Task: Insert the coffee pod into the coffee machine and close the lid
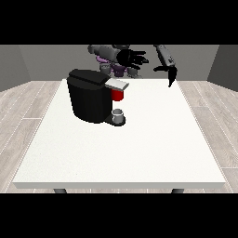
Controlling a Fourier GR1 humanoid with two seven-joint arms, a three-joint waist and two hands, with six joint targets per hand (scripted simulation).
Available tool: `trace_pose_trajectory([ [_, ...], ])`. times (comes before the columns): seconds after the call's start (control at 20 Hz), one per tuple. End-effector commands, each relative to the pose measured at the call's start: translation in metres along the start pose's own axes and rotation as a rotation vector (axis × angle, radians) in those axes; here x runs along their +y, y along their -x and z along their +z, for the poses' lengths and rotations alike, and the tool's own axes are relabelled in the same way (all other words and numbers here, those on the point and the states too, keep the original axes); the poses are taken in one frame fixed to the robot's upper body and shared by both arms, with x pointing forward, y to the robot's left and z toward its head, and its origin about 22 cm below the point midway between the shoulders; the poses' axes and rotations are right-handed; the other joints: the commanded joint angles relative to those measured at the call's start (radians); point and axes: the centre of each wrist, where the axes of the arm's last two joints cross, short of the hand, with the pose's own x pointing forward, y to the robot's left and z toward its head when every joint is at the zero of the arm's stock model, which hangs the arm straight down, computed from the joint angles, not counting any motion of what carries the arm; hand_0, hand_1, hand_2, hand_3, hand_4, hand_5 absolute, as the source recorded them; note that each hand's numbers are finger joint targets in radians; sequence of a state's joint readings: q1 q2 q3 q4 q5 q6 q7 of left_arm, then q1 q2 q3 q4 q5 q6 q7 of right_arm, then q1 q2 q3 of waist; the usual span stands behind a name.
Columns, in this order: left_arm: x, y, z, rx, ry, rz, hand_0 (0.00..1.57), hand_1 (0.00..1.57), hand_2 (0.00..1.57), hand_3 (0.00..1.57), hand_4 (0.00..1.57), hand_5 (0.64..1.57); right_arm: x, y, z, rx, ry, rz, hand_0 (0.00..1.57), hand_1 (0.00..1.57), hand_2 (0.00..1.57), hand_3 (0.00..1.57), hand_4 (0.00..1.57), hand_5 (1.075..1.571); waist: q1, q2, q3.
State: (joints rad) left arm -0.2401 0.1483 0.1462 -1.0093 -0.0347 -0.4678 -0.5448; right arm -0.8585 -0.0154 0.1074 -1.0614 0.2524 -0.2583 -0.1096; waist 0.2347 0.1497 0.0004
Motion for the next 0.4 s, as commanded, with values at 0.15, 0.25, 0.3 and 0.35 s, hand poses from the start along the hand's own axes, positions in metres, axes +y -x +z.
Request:
trace_pose_trajectory([
  [0.15,-0.006,0.014,0.013,0.007,-0.018,0.002,0.00,0.00,0.00,0.00,0.17,1.571,0.037,0.018,0.038,-0.052,-0.171,-0.020,0.00,0.00,0.00,0.00,0.53,1.571,-0.020,-0.016,-0.0006],
  [0.25,-0.017,0.017,0.018,0.019,0.020,0.018,0.00,0.00,0.00,0.00,0.17,1.571,0.040,0.021,0.042,-0.087,-0.224,-0.055,0.00,0.00,0.00,0.00,0.49,1.571,0.026,-0.021,-0.0002],
  [0.3,-0.023,0.021,0.014,0.064,0.002,0.024,0.00,0.00,0.00,0.00,0.17,1.571,0.056,0.028,0.073,-0.057,-0.279,-0.127,0.00,0.00,0.00,0.00,0.51,1.571,0.012,-0.073,0.0002],
  [0.35,0.005,0.014,0.012,0.029,-0.017,0.012,0.00,0.00,0.00,0.00,0.17,1.571,0.068,0.023,0.093,-0.055,-0.296,-0.173,0.00,0.00,0.00,0.00,0.46,1.571,-0.024,-0.038,-0.0006],
])
